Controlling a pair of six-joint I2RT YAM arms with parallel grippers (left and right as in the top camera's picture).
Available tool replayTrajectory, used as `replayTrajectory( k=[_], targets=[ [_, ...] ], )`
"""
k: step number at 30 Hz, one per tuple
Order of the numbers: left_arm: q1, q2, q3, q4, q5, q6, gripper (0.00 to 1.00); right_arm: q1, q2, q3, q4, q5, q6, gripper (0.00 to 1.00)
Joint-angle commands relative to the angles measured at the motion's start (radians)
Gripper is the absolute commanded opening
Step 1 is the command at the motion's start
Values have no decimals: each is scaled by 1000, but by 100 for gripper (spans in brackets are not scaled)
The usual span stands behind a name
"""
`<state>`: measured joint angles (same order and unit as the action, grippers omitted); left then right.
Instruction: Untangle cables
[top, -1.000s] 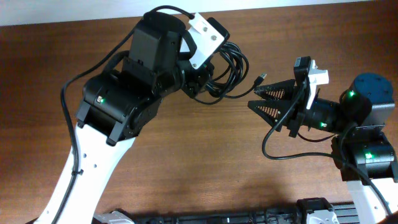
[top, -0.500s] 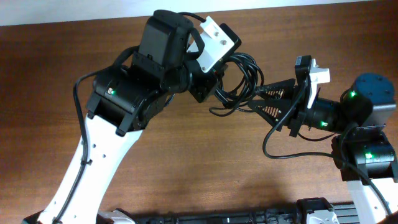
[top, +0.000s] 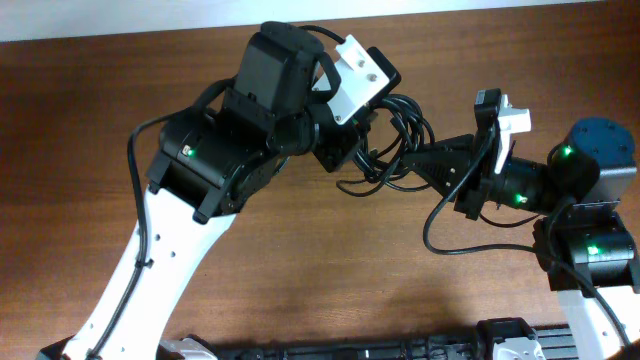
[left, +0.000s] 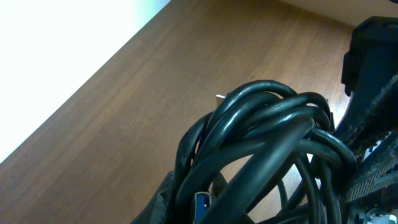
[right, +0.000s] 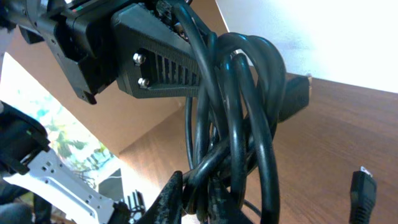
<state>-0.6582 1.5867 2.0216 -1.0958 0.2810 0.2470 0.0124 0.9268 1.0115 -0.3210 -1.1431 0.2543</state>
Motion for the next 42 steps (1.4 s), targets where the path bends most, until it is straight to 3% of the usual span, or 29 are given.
replayTrajectory(
  k=[1,4,10,19,28,35,38,40,42],
  targets=[
    [-18,3,7,7,44,16,0,1,3,2,7,-16,-9,4],
    [-18,3,7,18,16,0,0,1,3,2,7,-16,-10,4],
    [-15,3,7,35,-233,-255,0,1,3,2,3,-17,-10,4],
    [-15,3,7,36,-421,-532,0,1,3,2,3,-16,-10,4],
    [-13,3,7,51,-425,-537,0,1,3,2,2,-16,-10,4],
    [53,0,8,57,-468,-776,0,0,3,2,0,-11,-10,4],
    [61,0,8,60,-460,-793,0,0,3,2,0,-8,-10,4],
    [61,0,8,59,-460,-792,0,0,3,2,0,-8,-10,16],
    [61,0,8,56,-460,-792,0,0,3,2,0,-8,-10,21]
  ],
)
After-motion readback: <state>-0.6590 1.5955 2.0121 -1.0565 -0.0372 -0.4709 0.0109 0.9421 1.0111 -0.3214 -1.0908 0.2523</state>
